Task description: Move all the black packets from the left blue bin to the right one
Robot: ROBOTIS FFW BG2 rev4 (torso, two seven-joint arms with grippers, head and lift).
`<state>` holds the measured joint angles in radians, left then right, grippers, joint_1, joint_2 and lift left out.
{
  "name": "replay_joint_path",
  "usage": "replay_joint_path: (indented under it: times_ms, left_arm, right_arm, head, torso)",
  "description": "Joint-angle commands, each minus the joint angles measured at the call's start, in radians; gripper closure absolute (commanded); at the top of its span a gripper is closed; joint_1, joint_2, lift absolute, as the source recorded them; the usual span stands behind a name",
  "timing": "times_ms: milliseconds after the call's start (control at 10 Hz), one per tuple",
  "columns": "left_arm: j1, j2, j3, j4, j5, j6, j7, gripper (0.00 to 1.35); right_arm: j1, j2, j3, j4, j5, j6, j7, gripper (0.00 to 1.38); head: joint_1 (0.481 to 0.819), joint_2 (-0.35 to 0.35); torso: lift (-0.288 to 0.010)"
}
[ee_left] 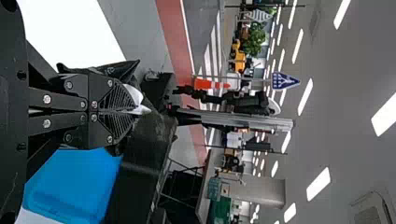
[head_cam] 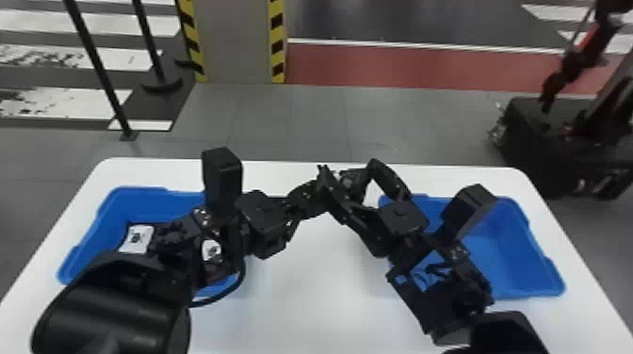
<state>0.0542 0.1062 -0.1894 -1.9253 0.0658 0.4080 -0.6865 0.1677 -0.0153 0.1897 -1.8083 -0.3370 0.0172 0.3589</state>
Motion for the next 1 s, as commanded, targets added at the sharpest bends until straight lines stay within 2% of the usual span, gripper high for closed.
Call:
replay_joint_path:
  times_ms: [0, 100, 300, 500, 700, 900]
  left_arm:
    - [-0.003, 0.0, -0.005, 0.0, 0.0, -0.006, -0.002, 1.22]
    - [-0.003, 0.001, -0.002, 0.0, 0.002, -0.01, -0.004, 1.22]
    - [-0.003, 0.001, -0.002, 0.0, 0.002, -0.01, -0.005, 1.22]
    - [-0.005, 0.001, -0.001, 0.0, 0.0, -0.02, -0.005, 1.22]
    - [-0.003, 0.001, 0.001, 0.0, -0.001, -0.025, -0.005, 1.22]
    - [-0.003, 0.0, 0.002, 0.0, -0.001, -0.02, -0.005, 1.22]
  right_arm:
    - [-0.023, 0.0, -0.018, 0.033, -0.004, 0.025, 0.0, 0.11]
    - [-0.023, 0.0, -0.021, 0.04, -0.017, 0.042, 0.0, 0.23]
    - [-0.018, 0.0, -0.024, 0.04, -0.056, 0.056, -0.002, 0.94]
    - [-0.006, 0.0, -0.024, 0.015, -0.073, 0.091, -0.002, 1.23]
    - [0.004, 0.011, -0.032, 0.001, -0.059, 0.047, -0.006, 1.27]
    - [0.002, 0.011, -0.033, 0.003, -0.059, 0.02, -0.008, 1.27]
  head:
    - [0.695, -0.039]
    - [0.695, -0.047]
    - [0.695, -0.051]
    - [0.695, -0.051]
    - [0.695, -0.048]
    - [0.695, -0.055]
  torso:
    - [-0.11]
    - [-0.11]
    - [-0.11]
    - [-0.11]
    - [-0.11]
    - [-0.11]
